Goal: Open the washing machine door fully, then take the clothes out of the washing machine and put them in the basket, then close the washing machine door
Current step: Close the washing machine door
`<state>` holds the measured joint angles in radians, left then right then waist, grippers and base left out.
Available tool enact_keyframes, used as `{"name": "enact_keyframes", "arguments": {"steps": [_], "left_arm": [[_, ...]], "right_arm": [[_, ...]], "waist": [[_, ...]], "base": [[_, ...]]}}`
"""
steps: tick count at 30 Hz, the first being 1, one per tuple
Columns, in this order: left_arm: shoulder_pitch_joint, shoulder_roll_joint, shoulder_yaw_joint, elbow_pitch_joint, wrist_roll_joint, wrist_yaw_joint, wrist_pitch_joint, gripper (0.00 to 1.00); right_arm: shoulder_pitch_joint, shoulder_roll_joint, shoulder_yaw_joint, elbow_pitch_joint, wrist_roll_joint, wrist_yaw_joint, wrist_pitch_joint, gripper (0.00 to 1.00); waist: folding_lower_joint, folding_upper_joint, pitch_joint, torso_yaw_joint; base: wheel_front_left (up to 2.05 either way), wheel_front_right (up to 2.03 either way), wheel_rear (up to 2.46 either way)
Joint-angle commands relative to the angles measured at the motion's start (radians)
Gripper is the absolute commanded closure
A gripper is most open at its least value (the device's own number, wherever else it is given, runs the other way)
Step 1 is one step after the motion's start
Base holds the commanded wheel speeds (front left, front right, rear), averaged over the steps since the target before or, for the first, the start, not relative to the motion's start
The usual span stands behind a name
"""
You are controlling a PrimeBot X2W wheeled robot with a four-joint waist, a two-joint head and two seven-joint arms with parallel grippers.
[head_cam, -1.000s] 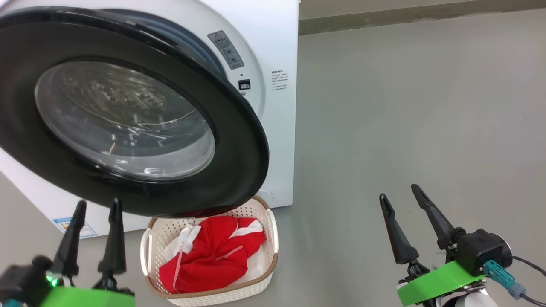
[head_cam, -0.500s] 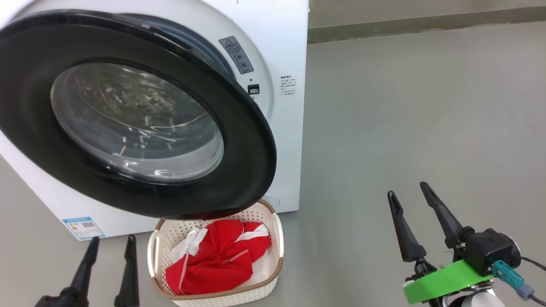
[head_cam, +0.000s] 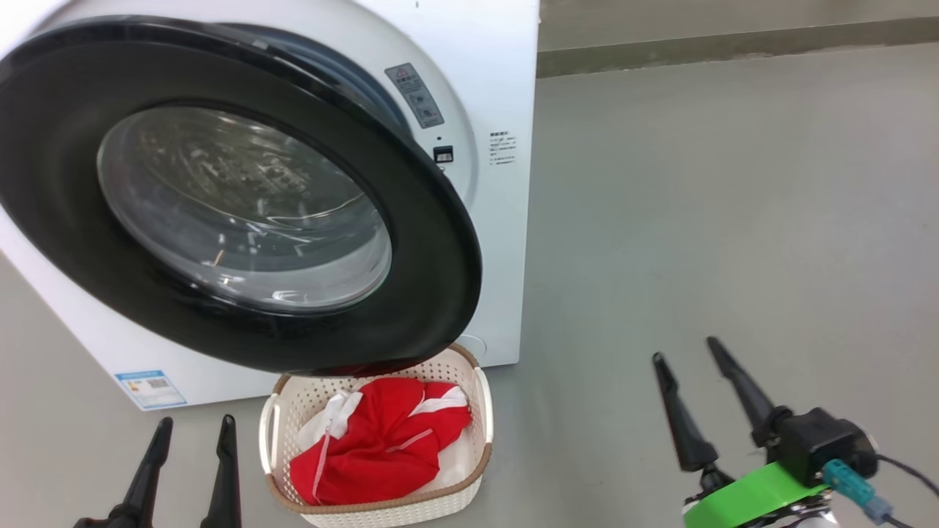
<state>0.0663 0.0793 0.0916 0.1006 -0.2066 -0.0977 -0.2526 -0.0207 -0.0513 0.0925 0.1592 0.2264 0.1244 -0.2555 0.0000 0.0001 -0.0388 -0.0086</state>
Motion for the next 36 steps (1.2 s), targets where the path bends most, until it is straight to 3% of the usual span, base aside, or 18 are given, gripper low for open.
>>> {"name": "enact_keyframes", "arguments": {"steps": [1,4,12,26,36], "left_arm": [[-0.014,0.007,0.036,-0.023,0.012,-0.007,-0.009,0.0],[-0.017,0.003,0.036,-0.024,0.025,-0.011,-0.009,0.0],[-0.033,-0.009,0.015,-0.027,0.046,-0.02,-0.009,0.0],[-0.081,-0.02,-0.031,-0.02,0.066,-0.027,-0.009,0.0],[-0.116,-0.023,-0.045,-0.012,0.056,-0.03,-0.009,0.0]], "right_arm": [[-0.026,0.0,0.034,-0.015,-0.005,0.006,-0.006,0.4],[-0.035,-0.004,0.052,0.003,-0.008,0.006,-0.006,1.0],[-0.133,-0.008,0.122,0.093,-0.01,0.006,-0.006,1.0],[-0.412,-0.015,0.271,0.328,0.031,0.006,-0.006,1.0],[-0.538,-0.05,0.211,0.396,0.026,0.006,-0.006,1.0]], "waist": [[0.0,-0.0001,0.001,0.006],[0.0,-0.0001,0.004,0.022],[0.0,-0.0001,0.023,0.082],[0.0,-0.0001,0.102,0.278],[0.0,-0.0001,0.174,0.388]], "base": [[0.0,0.0,0.0],[0.0,0.0,0.0],[0.0,0.0,0.0],[0.0,0.0,0.0],[0.0,0.0,0.0]]}}
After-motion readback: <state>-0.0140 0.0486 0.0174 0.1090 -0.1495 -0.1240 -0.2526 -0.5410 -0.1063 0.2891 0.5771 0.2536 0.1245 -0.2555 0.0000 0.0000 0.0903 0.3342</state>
